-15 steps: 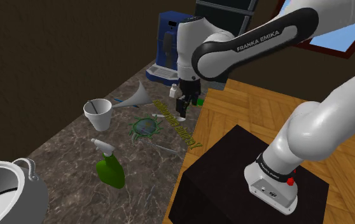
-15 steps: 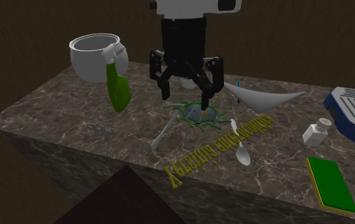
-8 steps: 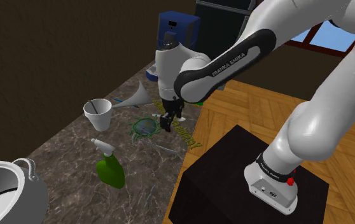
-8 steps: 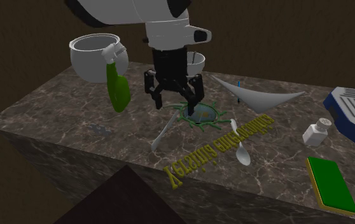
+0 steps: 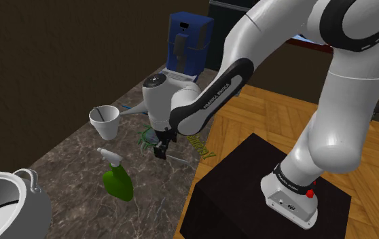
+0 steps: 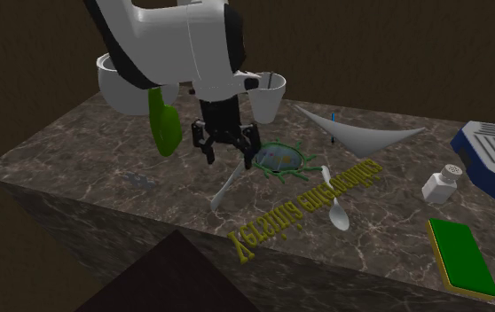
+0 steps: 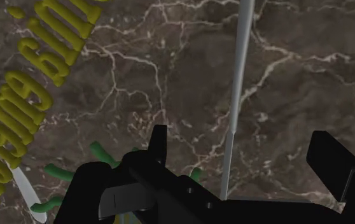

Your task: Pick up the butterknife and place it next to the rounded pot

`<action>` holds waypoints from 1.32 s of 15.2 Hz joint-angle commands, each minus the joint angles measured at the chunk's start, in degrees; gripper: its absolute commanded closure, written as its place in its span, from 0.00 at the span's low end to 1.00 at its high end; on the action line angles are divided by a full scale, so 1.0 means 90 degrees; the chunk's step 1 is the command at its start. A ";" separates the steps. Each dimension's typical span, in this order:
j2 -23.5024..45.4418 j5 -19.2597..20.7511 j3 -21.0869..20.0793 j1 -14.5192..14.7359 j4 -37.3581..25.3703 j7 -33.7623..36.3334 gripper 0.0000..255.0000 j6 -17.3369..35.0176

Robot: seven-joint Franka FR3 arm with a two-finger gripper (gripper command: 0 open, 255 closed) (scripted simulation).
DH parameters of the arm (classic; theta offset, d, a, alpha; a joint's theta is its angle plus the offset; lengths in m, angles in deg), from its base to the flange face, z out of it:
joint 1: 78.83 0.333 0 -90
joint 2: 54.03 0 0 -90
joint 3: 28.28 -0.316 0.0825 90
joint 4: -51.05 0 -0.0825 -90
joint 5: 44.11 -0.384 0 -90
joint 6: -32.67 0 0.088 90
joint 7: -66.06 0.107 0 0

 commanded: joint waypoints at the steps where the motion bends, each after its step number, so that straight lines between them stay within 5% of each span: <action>1: 0.0243 0.0162 0.0046 0.0080 -0.0122 0.0108 0.00 0.0087; 15: 0.0676 0.0503 0.0247 0.0153 -0.0053 0.0334 0.00 0.0552; 16: 0.0676 0.0503 0.0247 0.0153 -0.0053 0.0334 1.00 0.0552; 20: 0.0676 0.0503 0.0247 0.0153 -0.0053 0.0334 1.00 0.0552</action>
